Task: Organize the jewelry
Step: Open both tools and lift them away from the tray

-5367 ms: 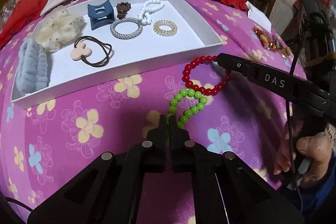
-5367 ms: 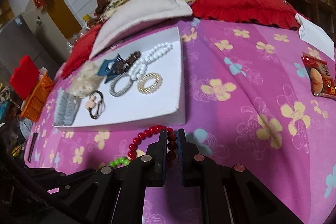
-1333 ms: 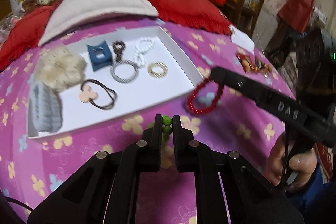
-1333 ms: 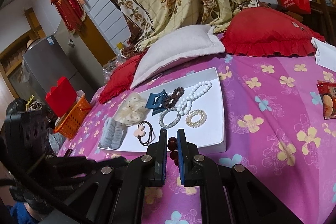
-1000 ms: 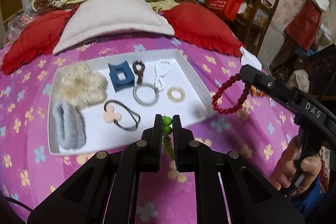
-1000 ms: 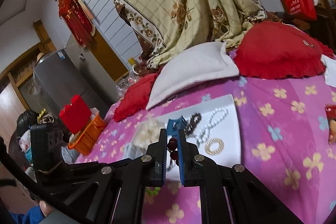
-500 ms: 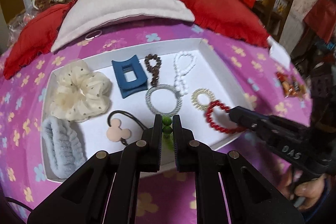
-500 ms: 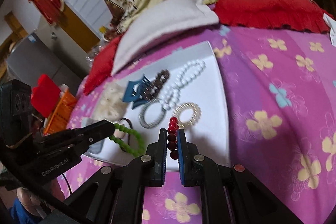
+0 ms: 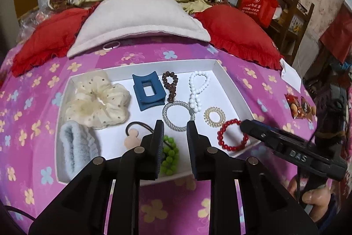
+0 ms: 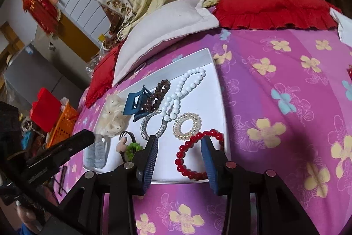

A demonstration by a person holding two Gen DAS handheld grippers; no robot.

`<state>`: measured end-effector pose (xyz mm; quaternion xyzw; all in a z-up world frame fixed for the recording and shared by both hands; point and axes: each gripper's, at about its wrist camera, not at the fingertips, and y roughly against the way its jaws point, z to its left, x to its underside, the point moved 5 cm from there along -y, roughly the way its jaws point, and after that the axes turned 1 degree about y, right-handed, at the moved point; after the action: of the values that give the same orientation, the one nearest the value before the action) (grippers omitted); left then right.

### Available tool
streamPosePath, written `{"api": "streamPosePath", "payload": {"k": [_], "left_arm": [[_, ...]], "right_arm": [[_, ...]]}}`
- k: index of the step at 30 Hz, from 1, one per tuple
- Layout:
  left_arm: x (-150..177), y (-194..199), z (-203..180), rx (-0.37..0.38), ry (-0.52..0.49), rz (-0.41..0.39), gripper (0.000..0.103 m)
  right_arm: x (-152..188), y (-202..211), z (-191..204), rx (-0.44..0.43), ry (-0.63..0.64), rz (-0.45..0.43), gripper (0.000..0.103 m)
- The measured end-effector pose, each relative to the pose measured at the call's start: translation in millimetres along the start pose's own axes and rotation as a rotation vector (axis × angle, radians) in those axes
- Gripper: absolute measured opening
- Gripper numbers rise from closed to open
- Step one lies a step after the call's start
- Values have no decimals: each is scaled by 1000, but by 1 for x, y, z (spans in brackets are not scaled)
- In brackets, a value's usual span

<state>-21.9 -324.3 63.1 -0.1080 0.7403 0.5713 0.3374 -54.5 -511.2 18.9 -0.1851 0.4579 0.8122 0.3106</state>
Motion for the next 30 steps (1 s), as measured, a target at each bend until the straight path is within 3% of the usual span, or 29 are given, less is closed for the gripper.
{"api": "streamPosePath", "payload": {"k": [4,12,17,20,22,27,30], "left_arm": [[10,17,-3,-47,-35,-38,38],[27,59,15,-138,-13,-100,40],[44,101,33,-238,-11,-164,44],[51,129,39,-304,-19,-225,51],[55,143,42,-325,-12,-270,66],[65,169,43,-352,-9,-354,74],[70,182,39,-357,0,-404,78]], "right_arm": [[1,5,12,5,52,-25,39],[4,4,20,16,84,-38,39],[13,11,30,95,165,-82,39],[32,18,41,131,196,-81,39],[46,25,50,115,192,-71,39],[91,53,70,125,194,-78,44],[113,65,84,162,266,-59,44]]}}
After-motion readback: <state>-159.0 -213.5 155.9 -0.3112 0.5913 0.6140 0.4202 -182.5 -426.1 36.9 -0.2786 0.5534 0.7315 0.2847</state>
